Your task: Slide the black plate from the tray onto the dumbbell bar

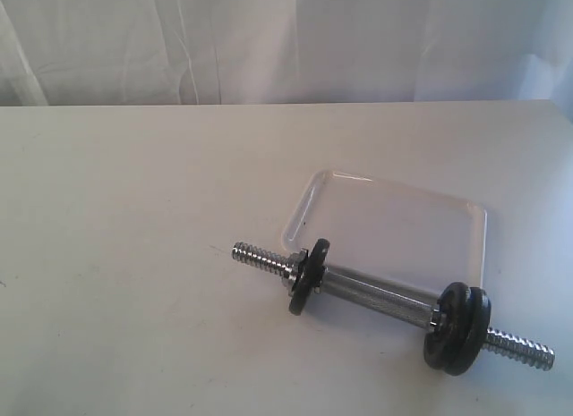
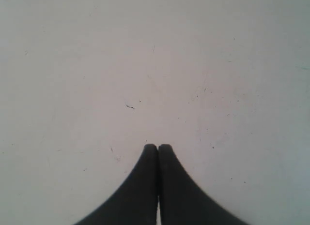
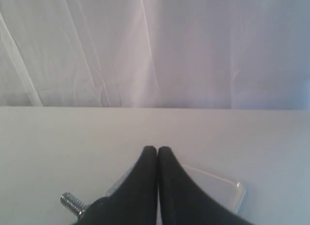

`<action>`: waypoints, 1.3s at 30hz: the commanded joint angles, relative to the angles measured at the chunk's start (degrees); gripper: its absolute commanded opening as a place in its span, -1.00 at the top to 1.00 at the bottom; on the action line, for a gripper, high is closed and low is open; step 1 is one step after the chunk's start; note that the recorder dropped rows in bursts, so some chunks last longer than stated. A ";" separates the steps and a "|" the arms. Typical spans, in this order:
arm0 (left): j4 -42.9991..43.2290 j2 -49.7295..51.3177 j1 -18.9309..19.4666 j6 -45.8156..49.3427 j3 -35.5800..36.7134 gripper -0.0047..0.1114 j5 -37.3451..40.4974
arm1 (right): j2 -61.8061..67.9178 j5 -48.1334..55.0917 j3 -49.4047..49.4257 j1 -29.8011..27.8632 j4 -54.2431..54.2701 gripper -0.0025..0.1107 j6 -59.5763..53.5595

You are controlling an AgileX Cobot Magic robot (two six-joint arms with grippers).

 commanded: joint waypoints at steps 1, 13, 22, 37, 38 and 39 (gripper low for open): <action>-0.63 -0.26 -0.17 -0.47 0.28 0.92 -0.58 | -7.72 0.19 0.54 -0.28 0.14 0.96 0.23; -0.63 -0.26 -0.17 -0.47 0.28 0.92 -0.68 | -13.51 -1.78 5.69 -0.28 -0.07 0.96 0.35; -0.63 -0.26 -0.17 -0.47 0.28 0.92 -0.78 | -13.51 -6.94 21.04 -0.28 -0.61 0.96 0.29; -0.63 -0.26 -0.17 -0.47 0.28 0.92 -0.78 | -13.51 -18.82 33.73 -0.28 -10.07 0.96 0.43; -0.63 -0.26 -0.17 -0.47 0.28 0.92 -0.78 | -13.51 -18.82 33.73 -0.28 -12.05 0.96 0.43; -0.63 -0.26 -0.17 -0.47 0.28 0.92 -0.78 | -13.51 -18.82 33.73 -0.28 -14.77 0.96 0.43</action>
